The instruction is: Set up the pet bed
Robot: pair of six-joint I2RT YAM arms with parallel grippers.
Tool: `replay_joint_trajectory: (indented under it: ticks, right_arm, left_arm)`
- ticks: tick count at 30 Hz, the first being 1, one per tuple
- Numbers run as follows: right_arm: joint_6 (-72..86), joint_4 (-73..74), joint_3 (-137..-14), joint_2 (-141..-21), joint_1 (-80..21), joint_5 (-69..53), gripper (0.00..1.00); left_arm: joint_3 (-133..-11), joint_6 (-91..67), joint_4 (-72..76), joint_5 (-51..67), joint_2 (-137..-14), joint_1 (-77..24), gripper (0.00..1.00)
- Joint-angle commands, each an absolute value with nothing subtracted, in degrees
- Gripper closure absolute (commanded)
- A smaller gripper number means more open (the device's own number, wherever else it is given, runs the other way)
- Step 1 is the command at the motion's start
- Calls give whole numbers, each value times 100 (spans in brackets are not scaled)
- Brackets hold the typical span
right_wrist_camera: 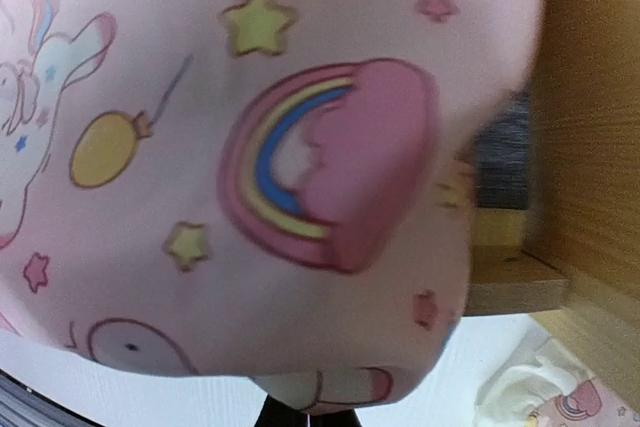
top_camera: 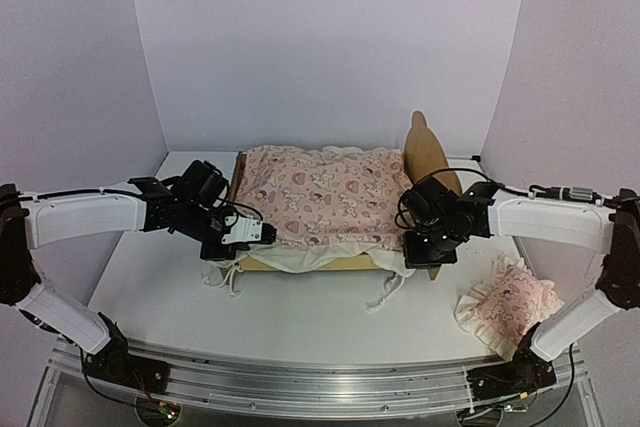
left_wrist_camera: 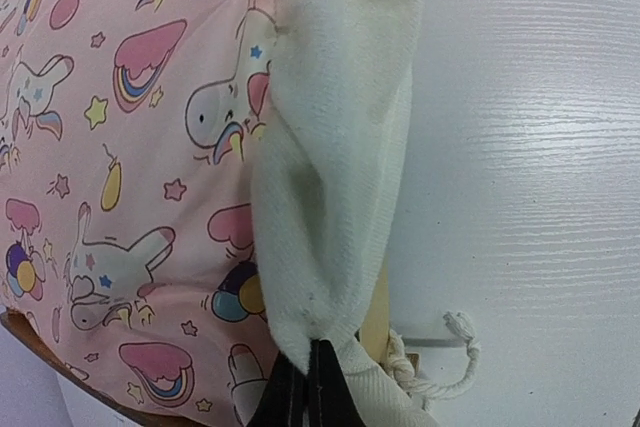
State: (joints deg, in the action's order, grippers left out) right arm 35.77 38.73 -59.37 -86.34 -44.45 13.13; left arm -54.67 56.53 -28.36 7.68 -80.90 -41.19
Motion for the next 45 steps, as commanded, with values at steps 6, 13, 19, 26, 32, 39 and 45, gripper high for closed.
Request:
replay_joint_trajectory:
  ticks: [6,13,19,26,32,39,45]
  right_arm:
    - [3442,4977,-6190,-7876,-3858,1452,100]
    - [3271,5343,-6524,-8040,-3732,1137,100]
    - [3206,5724,-6697,-8191,-3700,934,100]
    - [3154,6226,-7015,-8221,-3700,1454,77]
    - [2456,6332,-7646,-8265,-4219,1367,59]
    - [2447,4057,-6862,-8102,-5534,1264,45]
    - [2873,2782,-6869,-8908,-5812,1581,42]
  left_arm:
    - [-5925,5279,-3022,896,-7928,-3795,100]
    - [-6249,5050,-3199,1286,-7898,-3570,100]
    - [-6270,4882,-3627,2369,-7623,-3560,100]
    - [-6036,4634,-3520,2336,-7695,-3562,100]
    - [-6031,4449,-3315,2442,-7794,-3568,100]
    - [-5986,4316,-3208,2394,-7791,-3569,100]
    - [-5966,4349,-3214,2351,-7796,-3568,100]
